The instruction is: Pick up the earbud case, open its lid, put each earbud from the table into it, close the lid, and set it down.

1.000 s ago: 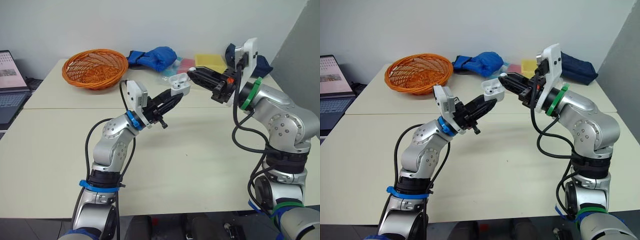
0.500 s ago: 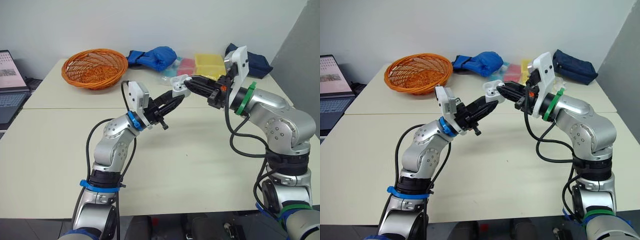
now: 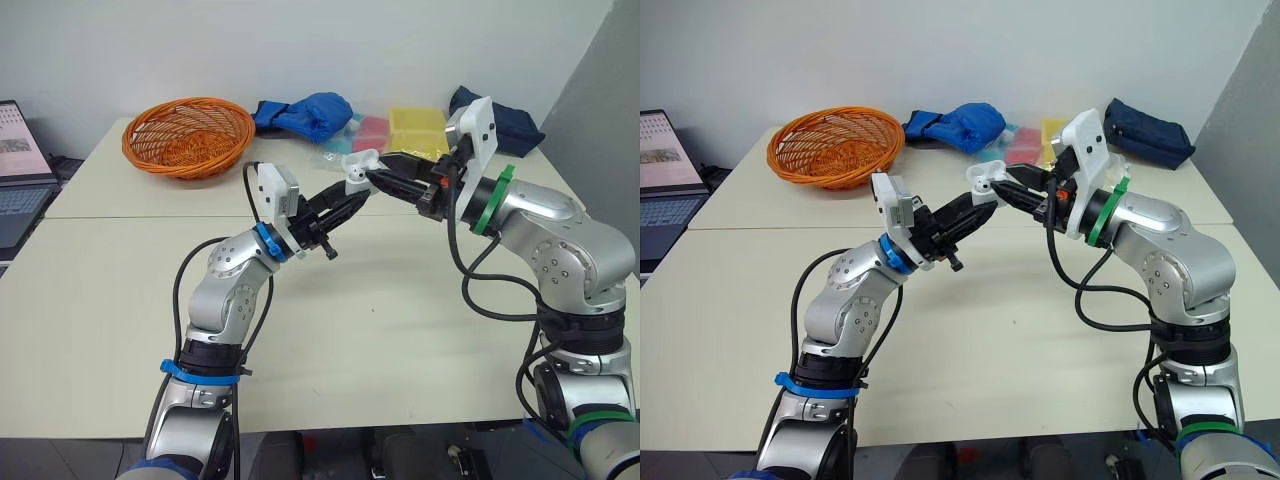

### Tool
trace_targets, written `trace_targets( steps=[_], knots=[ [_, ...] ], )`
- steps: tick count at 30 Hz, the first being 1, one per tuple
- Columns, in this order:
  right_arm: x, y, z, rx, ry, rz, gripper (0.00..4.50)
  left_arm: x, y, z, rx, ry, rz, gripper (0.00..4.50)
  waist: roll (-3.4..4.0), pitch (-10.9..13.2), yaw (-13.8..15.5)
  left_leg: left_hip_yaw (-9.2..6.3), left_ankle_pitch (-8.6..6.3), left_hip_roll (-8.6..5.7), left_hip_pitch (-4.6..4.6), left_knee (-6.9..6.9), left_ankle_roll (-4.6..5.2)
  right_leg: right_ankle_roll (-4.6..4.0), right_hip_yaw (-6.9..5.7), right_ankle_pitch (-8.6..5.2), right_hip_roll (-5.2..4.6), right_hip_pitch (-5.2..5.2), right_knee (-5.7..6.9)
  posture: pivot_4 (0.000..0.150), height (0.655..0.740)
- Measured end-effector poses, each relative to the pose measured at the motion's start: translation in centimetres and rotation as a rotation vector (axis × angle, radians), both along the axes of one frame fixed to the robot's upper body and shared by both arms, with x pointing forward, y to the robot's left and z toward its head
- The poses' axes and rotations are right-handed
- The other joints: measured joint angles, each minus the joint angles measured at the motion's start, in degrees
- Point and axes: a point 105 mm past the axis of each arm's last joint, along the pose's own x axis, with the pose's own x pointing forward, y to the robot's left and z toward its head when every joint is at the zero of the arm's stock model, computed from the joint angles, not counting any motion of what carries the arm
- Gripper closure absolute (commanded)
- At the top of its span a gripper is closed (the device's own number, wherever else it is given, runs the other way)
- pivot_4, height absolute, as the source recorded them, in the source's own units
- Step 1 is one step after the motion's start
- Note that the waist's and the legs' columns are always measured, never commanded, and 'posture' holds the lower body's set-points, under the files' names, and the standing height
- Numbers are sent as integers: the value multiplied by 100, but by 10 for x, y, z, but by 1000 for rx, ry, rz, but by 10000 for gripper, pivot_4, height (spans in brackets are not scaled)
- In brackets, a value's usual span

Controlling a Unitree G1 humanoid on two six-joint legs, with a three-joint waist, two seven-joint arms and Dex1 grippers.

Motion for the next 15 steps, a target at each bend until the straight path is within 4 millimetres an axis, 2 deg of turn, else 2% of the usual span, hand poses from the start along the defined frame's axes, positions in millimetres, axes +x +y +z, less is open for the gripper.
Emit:
trace_targets(
  steps=[10,15],
  knots=[
    [-3,-3,2,1,-4,25,20016,-1,-1,1,-3,-6,-6,37737,0,0,3,-4,0,0,-8,-1,0,0,-5,0,0,-2,-8,1500,7400],
    [-14,-29,10,-20,22,100,20016,-2,-1,1,4,-17,-14,37737,0,0,12,-6,-1,-2,-13,-1,2,0,-9,0,-2,-1,-20,1500,7400]
  ],
)
